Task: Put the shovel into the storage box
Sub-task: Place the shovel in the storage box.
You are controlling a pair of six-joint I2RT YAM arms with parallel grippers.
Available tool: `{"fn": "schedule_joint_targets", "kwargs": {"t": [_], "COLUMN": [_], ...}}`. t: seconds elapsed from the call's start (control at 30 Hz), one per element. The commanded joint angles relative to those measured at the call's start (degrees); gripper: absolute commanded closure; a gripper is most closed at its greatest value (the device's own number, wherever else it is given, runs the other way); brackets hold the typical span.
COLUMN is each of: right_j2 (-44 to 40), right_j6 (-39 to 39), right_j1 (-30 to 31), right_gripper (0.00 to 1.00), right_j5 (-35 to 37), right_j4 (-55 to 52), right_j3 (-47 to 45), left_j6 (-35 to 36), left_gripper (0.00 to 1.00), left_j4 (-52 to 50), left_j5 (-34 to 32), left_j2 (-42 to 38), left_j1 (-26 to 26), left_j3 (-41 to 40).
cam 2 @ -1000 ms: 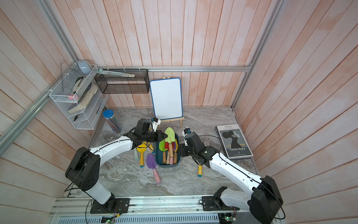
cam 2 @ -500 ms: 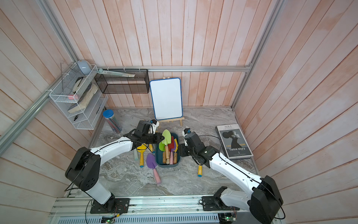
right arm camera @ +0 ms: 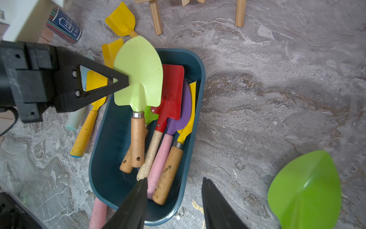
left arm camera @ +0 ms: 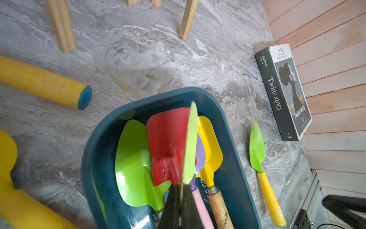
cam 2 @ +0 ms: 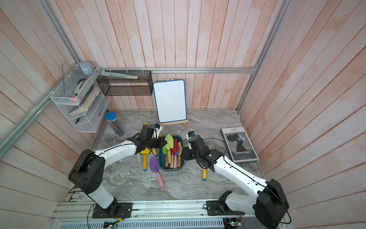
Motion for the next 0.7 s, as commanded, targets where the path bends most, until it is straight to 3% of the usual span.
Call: {"fn": "schedule_joint_targets", "kwargs": {"t": [0.0,0.67], "right_j2": [0.64,1.39], "right_j6": [-0.42,-0.91], "right_j1": [0.21,0.21], "right_gripper": [0.50,0.49], "right_j5": [0.52,0.43], "right_j4": [-0.84,-1.35], "right_j3": [1.52,1.99], "left_j6": [1.21,1.11], "left_gripper": [1.00,1.00], "left_j4": [0.72,1.20], "left_j5": [-0.66,-0.47], "left_j2": [0.99,4.47], "left_j1": [0.05,-0.47], "left_j3": [-0.54,-0.47]}}
